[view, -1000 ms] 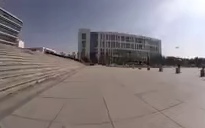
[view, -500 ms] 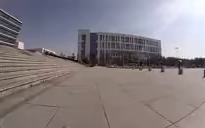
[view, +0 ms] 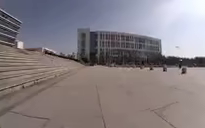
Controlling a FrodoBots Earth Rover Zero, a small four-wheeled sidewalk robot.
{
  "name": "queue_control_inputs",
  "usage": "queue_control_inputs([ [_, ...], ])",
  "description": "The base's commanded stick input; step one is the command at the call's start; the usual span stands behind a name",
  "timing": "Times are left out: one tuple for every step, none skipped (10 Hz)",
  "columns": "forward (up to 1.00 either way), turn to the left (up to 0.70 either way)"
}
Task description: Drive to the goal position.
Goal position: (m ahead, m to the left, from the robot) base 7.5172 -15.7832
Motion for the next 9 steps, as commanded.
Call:
queue_control_inputs([
  [0.7, 0.0],
  [0.7, 0.0],
  [0.7, 0.0],
  [0.7, 0.0],
  [0.7, 0.0],
  [0.7, 0.0],
  [0.7, 0.0],
  [0.7, 0.0],
  [0.7, 0.0],
])
